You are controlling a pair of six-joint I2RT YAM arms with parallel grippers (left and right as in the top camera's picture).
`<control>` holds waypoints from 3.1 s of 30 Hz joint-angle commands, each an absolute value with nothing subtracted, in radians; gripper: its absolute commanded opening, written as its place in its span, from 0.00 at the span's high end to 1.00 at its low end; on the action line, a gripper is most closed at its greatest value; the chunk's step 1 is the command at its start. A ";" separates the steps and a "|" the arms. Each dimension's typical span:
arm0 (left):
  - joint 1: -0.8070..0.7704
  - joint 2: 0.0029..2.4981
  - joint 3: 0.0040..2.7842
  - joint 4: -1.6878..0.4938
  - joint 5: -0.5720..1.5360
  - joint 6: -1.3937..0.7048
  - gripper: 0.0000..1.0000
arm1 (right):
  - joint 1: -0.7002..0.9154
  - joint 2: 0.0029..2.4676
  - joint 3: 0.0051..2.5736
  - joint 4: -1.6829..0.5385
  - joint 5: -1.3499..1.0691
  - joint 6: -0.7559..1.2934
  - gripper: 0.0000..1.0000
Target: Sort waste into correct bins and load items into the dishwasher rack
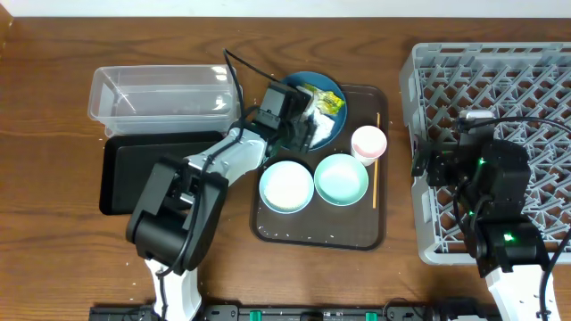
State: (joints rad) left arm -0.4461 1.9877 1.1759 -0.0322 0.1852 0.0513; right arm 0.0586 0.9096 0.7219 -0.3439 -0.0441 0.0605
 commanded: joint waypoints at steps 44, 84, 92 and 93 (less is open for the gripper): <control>-0.444 1.864 1.195 0.139 0.105 0.028 0.24 | 0.059 0.910 0.744 -0.352 -0.031 0.074 0.01; -0.435 1.850 1.195 0.171 0.009 0.030 0.94 | 0.059 0.910 0.744 -0.360 -0.031 0.074 0.01; -0.298 1.743 1.195 0.149 0.006 0.030 0.94 | 0.059 0.910 0.744 -0.360 -0.031 0.074 0.01; -0.278 1.743 1.195 0.147 0.006 0.029 0.94 | 0.059 0.910 0.744 -0.360 -0.031 0.074 0.01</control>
